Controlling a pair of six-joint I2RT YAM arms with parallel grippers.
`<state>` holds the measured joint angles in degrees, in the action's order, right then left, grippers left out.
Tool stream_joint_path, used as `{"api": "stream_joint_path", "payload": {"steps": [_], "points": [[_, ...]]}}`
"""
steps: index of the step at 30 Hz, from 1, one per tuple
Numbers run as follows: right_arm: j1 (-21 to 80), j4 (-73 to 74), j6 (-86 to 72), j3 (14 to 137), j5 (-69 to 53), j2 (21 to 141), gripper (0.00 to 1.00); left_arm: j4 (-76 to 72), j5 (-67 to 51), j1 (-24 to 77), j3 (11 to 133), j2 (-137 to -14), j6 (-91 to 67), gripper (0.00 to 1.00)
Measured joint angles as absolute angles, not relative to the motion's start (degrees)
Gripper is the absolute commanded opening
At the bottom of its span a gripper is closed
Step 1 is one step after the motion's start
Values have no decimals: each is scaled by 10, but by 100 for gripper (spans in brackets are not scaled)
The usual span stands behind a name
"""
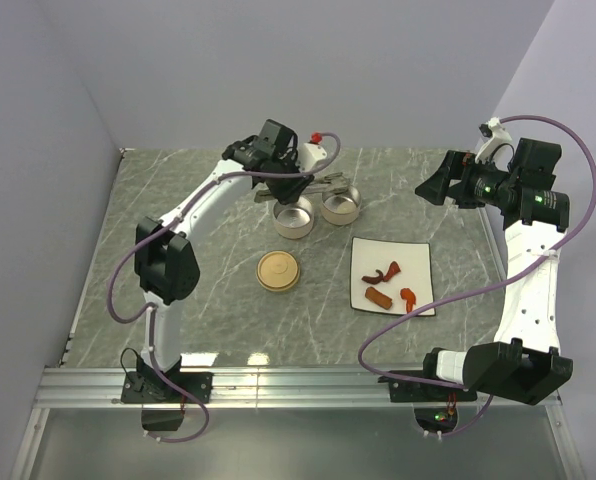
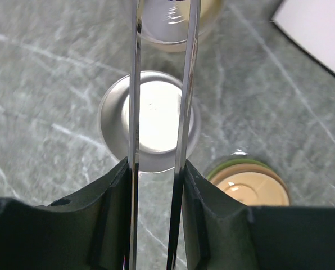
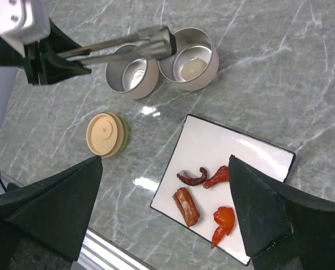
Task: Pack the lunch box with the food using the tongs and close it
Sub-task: Place the food into the lunch box, then pick up the food using the clamp
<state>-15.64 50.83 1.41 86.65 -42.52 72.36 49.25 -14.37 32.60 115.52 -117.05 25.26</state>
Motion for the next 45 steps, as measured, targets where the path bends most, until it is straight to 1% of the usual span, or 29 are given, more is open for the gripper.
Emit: {"api": "stream_joint_path", "payload": {"steps": [3, 10, 12, 15, 16, 17, 20, 22, 29, 34, 41, 45], "points": [[-156, 508, 14, 867, -425, 724, 100, 481, -135, 310, 1155, -1178, 242, 35], [-156, 508, 14, 867, -425, 724, 100, 471, -122, 308, 1164, -1221, 240, 36], [-156, 508, 14, 867, -425, 724, 100, 471, -121, 308, 1167, -1233, 239, 38], [-156, 508, 14, 867, -425, 724, 100, 471, -119, 308, 1178, -1248, 237, 46], [-156, 508, 14, 867, -425, 724, 100, 471, -117, 308, 1181, -1250, 236, 51], [-156, 508, 14, 867, -425, 724, 100, 470, -115, 308, 1184, -1251, 235, 54], [-156, 508, 14, 867, -425, 724, 100, 468, -114, 308, 1190, -1251, 231, 61], [-156, 508, 14, 867, -425, 724, 100, 464, -113, 308, 1191, -1251, 230, 62], [-156, 509, 14, 867, -425, 724, 100, 471, -126, 308, 1195, -1246, 226, 60], [-156, 509, 16, 867, -425, 724, 100, 486, -166, 320, 1171, -1185, 229, 59], [-156, 509, 16, 867, -425, 724, 100, 479, -224, 395, 1085, -1057, 227, 59], [-156, 512, 17, 867, -425, 724, 100, 477, -253, 446, 1042, -1050, 229, 59]]}}
